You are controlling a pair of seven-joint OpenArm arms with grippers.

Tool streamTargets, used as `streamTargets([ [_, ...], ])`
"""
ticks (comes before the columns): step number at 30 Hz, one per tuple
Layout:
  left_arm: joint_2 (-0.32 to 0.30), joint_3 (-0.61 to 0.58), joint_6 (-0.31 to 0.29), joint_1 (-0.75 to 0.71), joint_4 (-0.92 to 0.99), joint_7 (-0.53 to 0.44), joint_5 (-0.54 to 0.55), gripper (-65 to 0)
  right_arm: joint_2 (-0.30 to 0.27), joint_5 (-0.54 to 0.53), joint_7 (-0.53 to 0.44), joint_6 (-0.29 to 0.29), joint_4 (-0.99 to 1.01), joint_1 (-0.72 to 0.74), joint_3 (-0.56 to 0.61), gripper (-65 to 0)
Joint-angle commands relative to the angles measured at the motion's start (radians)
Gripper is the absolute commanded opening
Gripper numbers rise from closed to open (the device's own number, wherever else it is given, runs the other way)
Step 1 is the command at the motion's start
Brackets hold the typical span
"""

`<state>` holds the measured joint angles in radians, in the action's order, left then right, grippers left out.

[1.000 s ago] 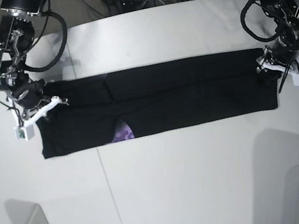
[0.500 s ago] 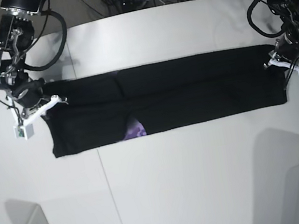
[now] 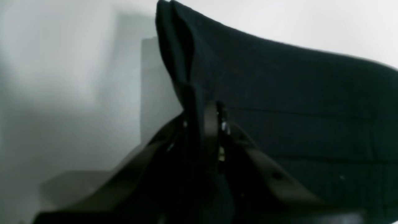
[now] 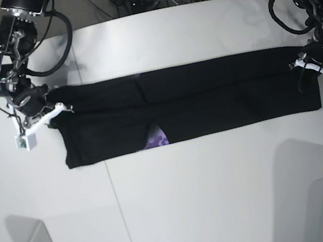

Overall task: Fold the T-shirt properly
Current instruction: 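Fold the strip end with the left gripper toward the right gripper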

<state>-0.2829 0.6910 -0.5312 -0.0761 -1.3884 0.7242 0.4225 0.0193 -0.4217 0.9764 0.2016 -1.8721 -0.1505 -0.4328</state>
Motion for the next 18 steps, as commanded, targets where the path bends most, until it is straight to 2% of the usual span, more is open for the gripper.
streamTargets([
  [1, 0.004, 0.003, -0.008, 0.005, -0.038, -0.021, -0.006, -65.0, -0.006, -0.038, -0.018, 0.003, -0.021, 0.010, -0.002, -65.0],
  [5, 0.063, -0.007, -0.008, -0.001, -0.134, -0.021, -0.107, -65.0, -0.009, -0.088, -0.017, 0.003, -0.019, 0.010, -0.002, -65.0],
  [8, 0.078, -0.067, -0.008, -0.009, -0.194, -0.018, -0.173, -65.0, -0.008, -0.088, -0.017, 0.003, -0.017, 0.010, -0.002, -65.0],
  [18, 0.133, -0.207, -0.002, -0.032, -0.286, -0.016, -0.198, -65.0, -0.011, -0.088, -0.018, 0.003, -0.017, -0.001, -0.002, -65.0],
])
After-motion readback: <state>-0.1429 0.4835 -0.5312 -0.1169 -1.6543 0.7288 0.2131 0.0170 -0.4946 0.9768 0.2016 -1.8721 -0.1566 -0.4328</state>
